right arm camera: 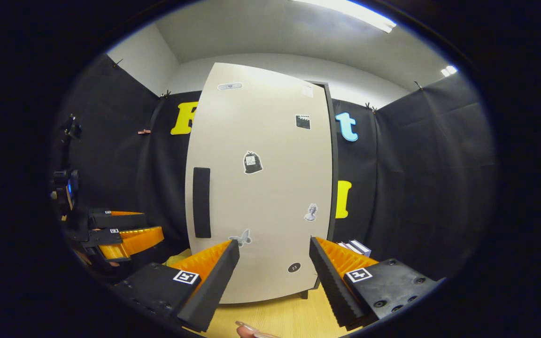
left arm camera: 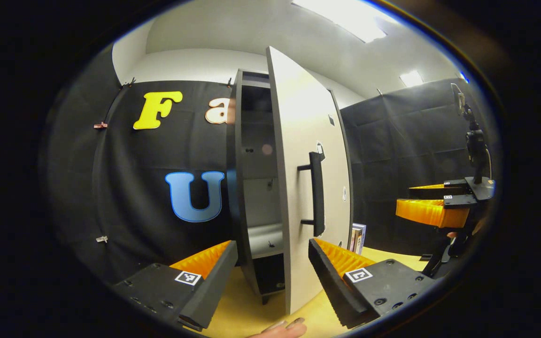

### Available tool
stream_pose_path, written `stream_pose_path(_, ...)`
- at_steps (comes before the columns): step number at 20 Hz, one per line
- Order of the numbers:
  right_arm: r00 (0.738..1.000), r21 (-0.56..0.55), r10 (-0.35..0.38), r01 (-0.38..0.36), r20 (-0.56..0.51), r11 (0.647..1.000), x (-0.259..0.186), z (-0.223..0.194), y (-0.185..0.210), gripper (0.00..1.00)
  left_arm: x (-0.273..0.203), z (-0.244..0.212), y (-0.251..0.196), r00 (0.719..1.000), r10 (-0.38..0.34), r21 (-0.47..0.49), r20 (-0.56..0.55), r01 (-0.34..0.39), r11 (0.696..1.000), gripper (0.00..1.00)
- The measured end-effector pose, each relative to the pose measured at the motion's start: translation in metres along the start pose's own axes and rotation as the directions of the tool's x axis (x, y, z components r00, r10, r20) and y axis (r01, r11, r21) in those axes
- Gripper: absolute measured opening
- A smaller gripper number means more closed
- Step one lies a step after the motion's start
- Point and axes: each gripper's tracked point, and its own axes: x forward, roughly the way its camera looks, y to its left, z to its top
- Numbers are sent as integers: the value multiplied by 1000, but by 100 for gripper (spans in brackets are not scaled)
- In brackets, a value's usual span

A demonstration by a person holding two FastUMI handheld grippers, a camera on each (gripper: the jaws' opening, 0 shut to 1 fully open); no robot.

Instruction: Open the cabinet door with the right hand, grasp the bottle in the cabinet with the left hand and place it on the coaster, then close the cabinet door with the right hand.

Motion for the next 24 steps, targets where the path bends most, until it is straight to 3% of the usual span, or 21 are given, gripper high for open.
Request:
stream_pose_path(1,1000,-8,5,-5,13,1000,-1,4,-5,97,1,1,-5,1000,3,-3,4,-3,1000,99)
stream_pose_path(2,1000,-13,11,-10,26,1000,-2,8,-10,97,4,4,-9,1000,8,-2,12,-8,1000,95)
stream_pose_path(12,996,-9,94,-94,-12,996,12,1,-37,97,10,15,-33,992,119,33,38,-120,992,95)
stream_pose_path(19,987,6,157,-157,-17,988,26,1,-39,97,22,11,-40,991,134,16,13,-134,991,95)
stream_pose_path(24,989,-18,148,-149,-23,989,30,4,-48,98,26,9,-45,989,146,13,8,-146,989,96)
